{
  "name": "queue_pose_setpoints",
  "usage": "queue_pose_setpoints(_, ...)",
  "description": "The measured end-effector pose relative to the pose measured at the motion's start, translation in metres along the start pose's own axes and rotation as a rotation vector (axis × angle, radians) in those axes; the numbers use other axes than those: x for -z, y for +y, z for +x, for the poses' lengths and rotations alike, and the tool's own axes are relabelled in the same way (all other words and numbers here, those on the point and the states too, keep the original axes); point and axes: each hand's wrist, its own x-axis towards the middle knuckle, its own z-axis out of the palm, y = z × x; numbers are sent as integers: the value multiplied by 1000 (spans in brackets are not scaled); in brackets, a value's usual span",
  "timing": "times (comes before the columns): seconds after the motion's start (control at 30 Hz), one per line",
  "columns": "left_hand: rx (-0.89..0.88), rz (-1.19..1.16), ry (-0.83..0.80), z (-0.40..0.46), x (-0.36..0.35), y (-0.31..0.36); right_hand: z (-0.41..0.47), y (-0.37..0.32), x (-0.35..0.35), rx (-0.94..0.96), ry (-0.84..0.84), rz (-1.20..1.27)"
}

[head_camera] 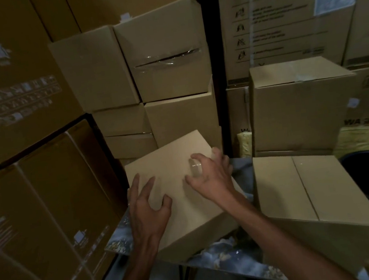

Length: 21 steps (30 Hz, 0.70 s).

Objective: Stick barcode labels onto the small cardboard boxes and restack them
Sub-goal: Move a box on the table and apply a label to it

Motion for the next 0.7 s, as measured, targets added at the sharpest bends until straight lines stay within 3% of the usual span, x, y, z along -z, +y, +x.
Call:
queue_pose_setpoints(0.43,-246,-108,198,-25,27,80,-43,-11,81,154,299,43)
queue_pose_setpoints(0.7,-433,-91,240,-33,20,119,-57,14,104,151,472,229)
